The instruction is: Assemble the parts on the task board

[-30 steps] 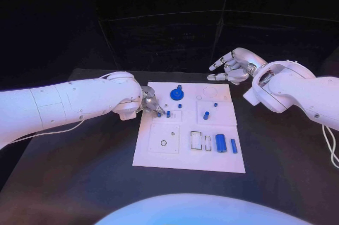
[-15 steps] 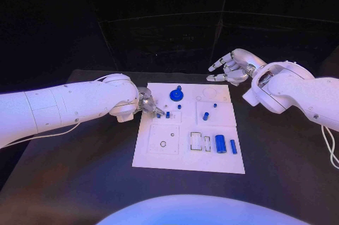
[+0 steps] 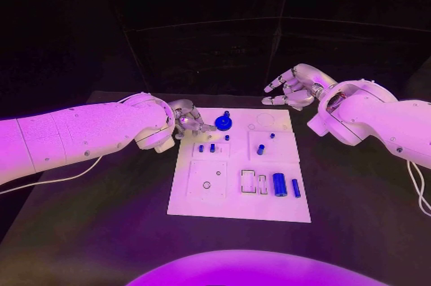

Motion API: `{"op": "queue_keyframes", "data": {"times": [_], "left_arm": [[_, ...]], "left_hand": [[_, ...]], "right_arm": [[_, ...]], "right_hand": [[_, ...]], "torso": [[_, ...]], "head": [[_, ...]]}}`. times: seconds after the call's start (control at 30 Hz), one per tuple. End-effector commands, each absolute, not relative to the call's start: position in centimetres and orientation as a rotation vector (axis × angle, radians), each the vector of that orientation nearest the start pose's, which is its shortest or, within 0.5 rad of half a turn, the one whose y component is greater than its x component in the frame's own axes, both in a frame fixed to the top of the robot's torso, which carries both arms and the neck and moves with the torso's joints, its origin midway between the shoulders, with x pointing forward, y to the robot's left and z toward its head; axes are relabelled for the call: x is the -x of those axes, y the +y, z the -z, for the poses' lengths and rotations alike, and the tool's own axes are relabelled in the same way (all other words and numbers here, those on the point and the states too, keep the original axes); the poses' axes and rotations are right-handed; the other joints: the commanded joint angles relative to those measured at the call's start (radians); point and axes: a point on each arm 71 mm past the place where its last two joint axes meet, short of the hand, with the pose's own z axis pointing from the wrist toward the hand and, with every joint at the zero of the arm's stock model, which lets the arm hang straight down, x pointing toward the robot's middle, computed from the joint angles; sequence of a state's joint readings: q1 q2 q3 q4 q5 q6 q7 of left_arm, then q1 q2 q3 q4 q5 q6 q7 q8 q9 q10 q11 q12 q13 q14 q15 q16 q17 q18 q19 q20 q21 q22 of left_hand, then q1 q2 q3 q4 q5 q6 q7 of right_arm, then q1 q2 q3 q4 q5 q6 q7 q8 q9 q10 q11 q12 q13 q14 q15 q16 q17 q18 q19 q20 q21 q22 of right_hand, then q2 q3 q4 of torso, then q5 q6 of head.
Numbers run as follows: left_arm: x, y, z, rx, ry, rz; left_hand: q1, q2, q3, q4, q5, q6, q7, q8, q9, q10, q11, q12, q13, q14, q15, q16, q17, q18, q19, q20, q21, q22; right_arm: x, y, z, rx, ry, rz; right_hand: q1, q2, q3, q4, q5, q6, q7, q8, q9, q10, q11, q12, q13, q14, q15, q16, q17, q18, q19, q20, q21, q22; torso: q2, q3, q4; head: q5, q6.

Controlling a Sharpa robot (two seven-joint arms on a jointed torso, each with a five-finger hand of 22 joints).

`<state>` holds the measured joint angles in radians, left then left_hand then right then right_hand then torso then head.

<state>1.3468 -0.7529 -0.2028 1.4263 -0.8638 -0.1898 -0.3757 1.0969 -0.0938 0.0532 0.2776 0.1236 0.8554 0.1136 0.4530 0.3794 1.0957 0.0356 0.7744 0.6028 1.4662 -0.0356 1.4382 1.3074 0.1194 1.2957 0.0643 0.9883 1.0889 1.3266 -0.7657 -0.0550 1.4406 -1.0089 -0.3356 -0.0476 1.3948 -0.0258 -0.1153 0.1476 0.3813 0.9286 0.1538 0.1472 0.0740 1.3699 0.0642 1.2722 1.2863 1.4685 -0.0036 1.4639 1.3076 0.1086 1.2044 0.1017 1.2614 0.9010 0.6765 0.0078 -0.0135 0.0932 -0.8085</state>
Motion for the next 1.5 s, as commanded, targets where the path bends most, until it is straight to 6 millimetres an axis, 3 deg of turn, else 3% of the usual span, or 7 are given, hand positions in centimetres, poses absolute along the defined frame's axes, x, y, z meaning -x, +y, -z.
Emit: {"op": "queue_keyframes", "data": {"times": [0.03,0.13,0.3,0.5,0.7,0.9,1.5], "left_arm": [[-51.3,19.9,19.1,0.452,1.916,0.738],[-51.7,19.4,18.8,0.375,1.875,0.758],[-52.0,17.7,18.5,0.121,1.796,0.809],[-52.1,15.5,18.7,-0.167,1.742,0.81],[-52.3,14.1,19.5,-0.342,1.759,0.765],[-52.7,13.3,20.4,-0.423,1.799,0.721],[-53.4,12.2,21.8,-0.486,1.855,0.658]], "left_hand": [[0.05,-0.003,-0.016,-0.007,-0.001,-0.023,0.015,-0.015,-0.019,-0.035,0.014,-0.027,-0.024,0.006,0.014,-0.056,0.004,0.032,-0.043,0.014,-0.106,-0.083],[0.17,0.012,-0.001,-0.053,0.001,-0.026,0.025,-0.024,-0.042,-0.108,0.029,-0.085,-0.07,-0.098,0.027,-0.237,-0.203,0.063,-0.134,0.029,-0.302,-0.231],[0.334,0.012,0.056,-0.13,-0.001,-0.053,0.05,-0.078,-0.106,-0.206,0.056,-0.227,-0.2,-0.297,0.057,-0.567,-0.54,0.063,-0.181,0.055,-0.433,-0.323],[0.373,-0.015,0.08,-0.159,-0.002,-0.019,0.041,-0.13,-0.168,-0.207,0.062,-0.299,-0.305,-0.298,0.056,-0.612,-0.598,0.064,-0.157,0.06,-0.495,-0.379],[0.392,-0.028,0.137,-0.175,0.003,0.04,0.027,-0.18,-0.217,-0.162,0.05,-0.353,-0.391,-0.07,0.035,-0.275,-0.308,0.057,-0.006,0.038,-0.397,-0.326],[0.365,-0.057,0.17,-0.172,0.0,0.082,0.02,-0.213,-0.247,-0.152,0.05,-0.403,-0.453,-0.005,0.034,-0.137,-0.169,0.027,0.08,0.033,-0.186,-0.154],[0.353,-0.051,0.167,-0.181,-0.038,0.129,0.017,-0.237,-0.267,-0.109,0.045,-0.424,-0.494,0.023,0.03,-0.087,-0.133,0.005,0.129,0.028,-0.044,-0.033]], "right_arm": [[-52.2,-18.9,13.1,-0.195,1.626,-0.869],[-52.2,-18.9,13.1,-0.194,1.626,-0.868],[-52.2,-18.8,13.1,-0.192,1.627,-0.87],[-52.2,-18.5,13.1,-0.187,1.629,-0.875],[-52.2,-18.3,13.1,-0.183,1.631,-0.879],[-52.2,-18.1,13.2,-0.181,1.633,-0.882],[-52.2,-17.7,13.2,-0.174,1.636,-0.889]], "right_hand": [[-0.001,0.009,-0.003,0.002,0.003,-0.007,-0.001,0.005,-0.001,-0.005,0.001,-0.006,-0.001,0.057,-0.006,-0.003,0.053,0.02,-0.005,-0.002,-0.006,-0.001],[-0.001,0.009,-0.003,0.002,0.003,-0.007,-0.001,0.005,-0.001,-0.005,0.001,-0.006,-0.001,0.057,-0.006,-0.003,0.053,0.02,-0.005,-0.002,-0.006,-0.001],[-0.001,0.008,-0.004,0.002,0.004,-0.008,-0.001,0.005,-0.002,-0.006,0.001,-0.007,-0.001,0.056,-0.006,-0.004,0.052,0.02,-0.005,-0.002,-0.006,-0.001],[-0.001,0.009,-0.004,0.002,0.004,-0.008,-0.001,0.005,-0.002,-0.005,0.001,-0.006,-0.001,0.056,-0.006,-0.004,0.053,0.02,-0.005,-0.002,-0.006,-0.001],[-0.001,0.009,-0.004,0.002,0.004,-0.008,-0.001,0.005,-0.002,-0.005,0.001,-0.006,-0.001,0.056,-0.006,-0.004,0.053,0.02,-0.005,-0.002,-0.006,-0.001],[0.0,0.009,-0.004,0.003,0.004,-0.008,-0.001,0.005,-0.002,-0.005,0.001,-0.006,-0.001,0.057,-0.006,-0.004,0.053,0.02,-0.005,-0.002,-0.006,-0.001],[0.001,0.011,-0.003,0.003,0.005,-0.008,-0.001,0.006,-0.002,-0.005,0.001,-0.006,0.0,0.057,-0.006,-0.003,0.054,0.02,-0.004,-0.002,-0.006,0.0]], "torso": [[0.001,0.0006,-0.0007],[0.001,0.0007,0.0011],[0.001,-0.0009,-0.0004],[0.001,-0.0002,-0.0024],[0.001,-0.0004,-0.0009],[0.001,0.0,-0.0014],[0.0,0.0002,0.0]], "head": [[-0.003,0.002],[-0.005,0.004],[-0.01,0.008],[-0.012,0.01],[-0.017,0.013],[-0.017,0.013],[-0.021,0.01]]}}
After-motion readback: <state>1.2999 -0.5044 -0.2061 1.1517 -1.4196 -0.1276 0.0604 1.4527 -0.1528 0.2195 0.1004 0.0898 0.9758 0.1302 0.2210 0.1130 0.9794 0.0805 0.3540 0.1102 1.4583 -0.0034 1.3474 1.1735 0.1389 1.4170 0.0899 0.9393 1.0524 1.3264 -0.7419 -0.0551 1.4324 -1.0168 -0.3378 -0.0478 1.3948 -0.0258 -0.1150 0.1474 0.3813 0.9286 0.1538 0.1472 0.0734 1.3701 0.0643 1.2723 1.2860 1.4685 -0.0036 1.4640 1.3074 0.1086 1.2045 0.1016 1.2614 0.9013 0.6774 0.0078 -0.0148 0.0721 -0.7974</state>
